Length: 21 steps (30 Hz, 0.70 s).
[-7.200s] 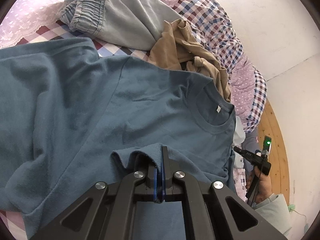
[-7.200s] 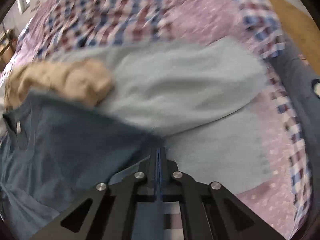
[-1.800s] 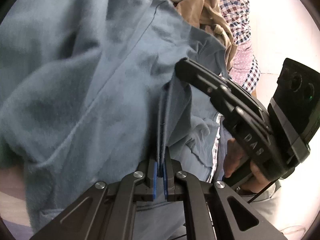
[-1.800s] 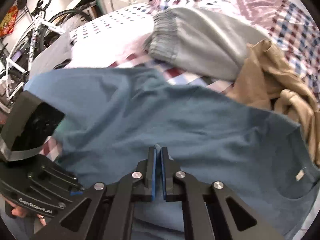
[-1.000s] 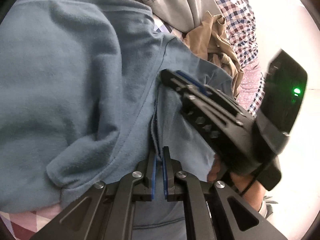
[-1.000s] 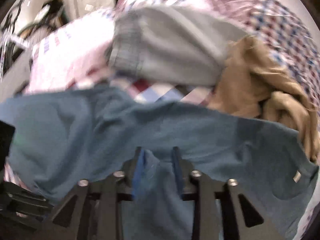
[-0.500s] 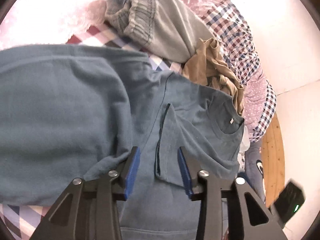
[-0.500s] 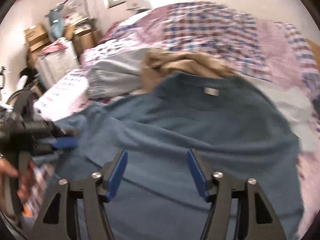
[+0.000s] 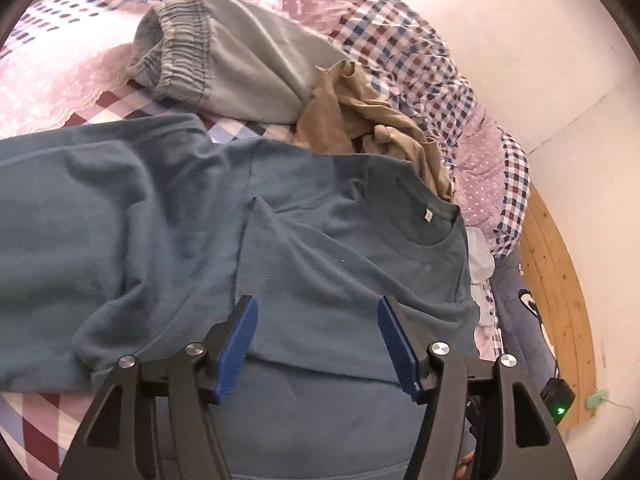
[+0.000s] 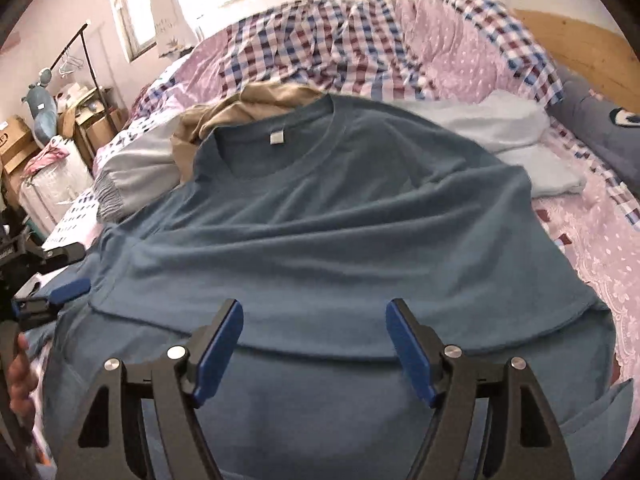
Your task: Fold clothes
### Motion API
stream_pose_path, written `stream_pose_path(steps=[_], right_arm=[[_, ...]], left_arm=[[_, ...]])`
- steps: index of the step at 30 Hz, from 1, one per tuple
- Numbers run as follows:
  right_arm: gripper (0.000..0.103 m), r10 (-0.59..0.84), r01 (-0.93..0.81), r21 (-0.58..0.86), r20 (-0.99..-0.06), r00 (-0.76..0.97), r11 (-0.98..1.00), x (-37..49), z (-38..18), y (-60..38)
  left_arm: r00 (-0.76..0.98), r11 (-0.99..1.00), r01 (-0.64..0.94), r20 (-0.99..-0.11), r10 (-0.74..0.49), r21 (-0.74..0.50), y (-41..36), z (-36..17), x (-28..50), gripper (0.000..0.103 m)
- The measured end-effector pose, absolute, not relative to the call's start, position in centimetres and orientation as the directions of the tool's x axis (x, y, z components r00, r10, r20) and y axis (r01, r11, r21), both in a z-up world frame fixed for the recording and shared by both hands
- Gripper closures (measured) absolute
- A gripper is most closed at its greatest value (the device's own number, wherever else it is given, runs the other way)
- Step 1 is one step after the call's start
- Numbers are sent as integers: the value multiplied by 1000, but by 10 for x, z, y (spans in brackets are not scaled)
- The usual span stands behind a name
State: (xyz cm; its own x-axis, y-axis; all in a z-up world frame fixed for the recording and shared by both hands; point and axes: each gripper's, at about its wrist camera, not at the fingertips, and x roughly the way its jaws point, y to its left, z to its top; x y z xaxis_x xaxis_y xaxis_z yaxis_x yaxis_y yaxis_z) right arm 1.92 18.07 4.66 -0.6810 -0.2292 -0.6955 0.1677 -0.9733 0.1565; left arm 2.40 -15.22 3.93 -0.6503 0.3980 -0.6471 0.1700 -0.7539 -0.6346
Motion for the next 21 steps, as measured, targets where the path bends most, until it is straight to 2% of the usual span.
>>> stream_pose_path(steps=[2, 8, 17, 21], right_arm=[[26, -183, 146, 114, -704, -686, -983, 20, 42, 173], [26, -192, 172, 97, -674, -713, -980, 23, 43, 157], [25, -271, 241, 136, -651, -710, -961, 27, 47, 157], [25, -286, 254, 144, -642, -711, -956, 29, 50, 156]], left_arm=[[-648, -743, 168, -641, 412, -648, -149, 35, 27, 36], [-652, -751, 187, -652, 386, -633, -145, 30, 32, 35], [-694, -721, 291, -658, 293, -629, -174, 27, 47, 35], [-721, -653, 336, -632, 285, -678, -200, 29, 67, 35]])
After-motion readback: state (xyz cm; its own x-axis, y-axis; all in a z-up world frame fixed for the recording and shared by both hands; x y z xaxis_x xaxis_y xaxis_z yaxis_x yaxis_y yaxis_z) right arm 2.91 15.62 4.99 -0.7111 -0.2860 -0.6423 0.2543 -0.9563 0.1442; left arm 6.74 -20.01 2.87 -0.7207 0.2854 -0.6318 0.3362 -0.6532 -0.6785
